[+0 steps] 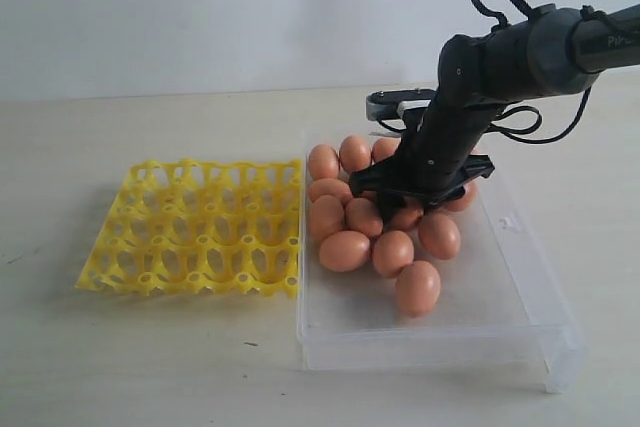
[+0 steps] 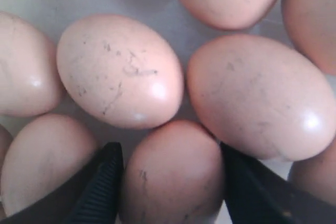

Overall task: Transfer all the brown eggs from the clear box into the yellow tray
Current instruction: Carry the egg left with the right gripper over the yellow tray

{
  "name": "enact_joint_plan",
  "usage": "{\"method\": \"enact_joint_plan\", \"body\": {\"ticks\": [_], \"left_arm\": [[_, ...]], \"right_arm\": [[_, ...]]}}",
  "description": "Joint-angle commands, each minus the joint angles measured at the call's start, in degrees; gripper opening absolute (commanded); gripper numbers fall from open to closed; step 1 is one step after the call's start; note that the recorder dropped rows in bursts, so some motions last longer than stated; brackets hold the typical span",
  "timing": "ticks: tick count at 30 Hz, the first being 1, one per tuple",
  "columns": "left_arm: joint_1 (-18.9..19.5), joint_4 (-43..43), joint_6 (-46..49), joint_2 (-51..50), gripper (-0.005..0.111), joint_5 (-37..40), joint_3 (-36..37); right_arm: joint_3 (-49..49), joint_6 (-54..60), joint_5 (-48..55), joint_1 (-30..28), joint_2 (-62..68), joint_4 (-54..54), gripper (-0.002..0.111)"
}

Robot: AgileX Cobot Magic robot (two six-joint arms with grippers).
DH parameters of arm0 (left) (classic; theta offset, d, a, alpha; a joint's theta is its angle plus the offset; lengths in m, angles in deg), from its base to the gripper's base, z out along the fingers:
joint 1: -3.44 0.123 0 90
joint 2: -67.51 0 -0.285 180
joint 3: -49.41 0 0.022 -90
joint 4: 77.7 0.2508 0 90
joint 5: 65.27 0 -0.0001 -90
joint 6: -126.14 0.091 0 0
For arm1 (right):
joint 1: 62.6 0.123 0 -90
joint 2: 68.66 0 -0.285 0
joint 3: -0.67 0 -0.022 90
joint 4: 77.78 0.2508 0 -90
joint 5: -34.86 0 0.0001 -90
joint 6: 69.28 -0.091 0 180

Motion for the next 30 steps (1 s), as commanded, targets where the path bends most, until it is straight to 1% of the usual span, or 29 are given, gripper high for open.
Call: {"method": "enact_joint_plan", "body": {"ticks": [1, 2, 3, 4, 7, 10, 11, 13, 15, 17, 18, 19, 20, 21, 23, 26, 30], "left_arm": [[-0.25, -0.32, -0.01, 0.32, 0.0, -0.56, -0.23], [-0.25, -0.32, -0.01, 0.32, 0.0, -0.56, -0.23], [-0.25, -0.32, -0.01, 0.32, 0.0, -0.56, -0.23], [-0.25, -0.32, -0.01, 0.32, 0.0, -0.56, -0.23], [-0.25, -0.32, -0.01, 0.32, 0.0, -0.56, -0.23], [-0.25, -0.32, -0.01, 0.32, 0.0, -0.56, -0.23], [-0.25, -0.32, -0.01, 0.32, 0.0, -0.56, -0.23], [-0.25, -0.32, -0.01, 0.32, 0.0, -0.56, -0.23], [-0.25, -0.32, -0.01, 0.32, 0.0, -0.56, -0.23], [-0.25, -0.32, -0.01, 0.32, 0.0, -0.56, -0.23], [-0.25, -0.32, -0.01, 0.32, 0.0, -0.56, -0.23], [-0.25, -0.32, -0.01, 0.32, 0.0, -0.56, -0.23], [-0.25, -0.32, -0.01, 0.32, 0.0, -0.56, -0.23], [-0.25, -0.32, -0.01, 0.32, 0.0, -0.56, -0.23], [-0.25, -0.32, -0.01, 0.32, 0.0, -0.56, -0.23], [-0.25, -0.32, -0.01, 0.32, 0.0, -0.56, -0.23], [-0.25, -0.32, -0.01, 0.32, 0.0, -0.56, -0.23]], "right_arm": [[0.0, 2.32, -1.95, 0.12, 0.02, 1.28, 0.045], [0.0, 2.76, -1.83, 0.12, -0.08, 1.28, 0.033], [0.0, 3.79, -1.83, 0.12, -0.66, 1.28, 0.014], [0.0, 5.0, -2.23, 0.12, -1.56, 1.28, 0.0], [0.11, 6.1, -4.03, 0.12, -4.22, 1.04, 0.0], [3.96, 7.18, -9.8, 0.62, -11.37, 1.06, 0.0], [5.21, 7.18, -10.9, 1.07, -13.13, 1.24, 0.0], [8.6, 7.18, -14.35, 3.9, -18.56, 2.57, 0.0], [10.92, 7.65, -18.73, 9.18, -23.09, 2.91, 0.0], [11.55, 7.64, -27.29, 18.1, -25.89, 2.91, 0.0], [11.55, 7.92, -30.35, 20.3, -25.89, 2.91, 0.0], [11.55, 8.75, -36.41, 23.43, -25.36, 2.91, 0.0], [11.55, 8.75, -39.94, 24.76, -24.72, 2.91, 0.0], [11.55, 8.75, -46.28, 26.44, -22.87, 2.79, 0.0], [10.69, 8.11, -54.44, 27.92, -18.46, 2.7, 0.0], [6.82, 4.47, -53.16, 28.61, -13.14, -0.07, 0.0], [-3.23, -1.24, -46.09, 28.61, -4.78, -4.43, 0.0]]}}
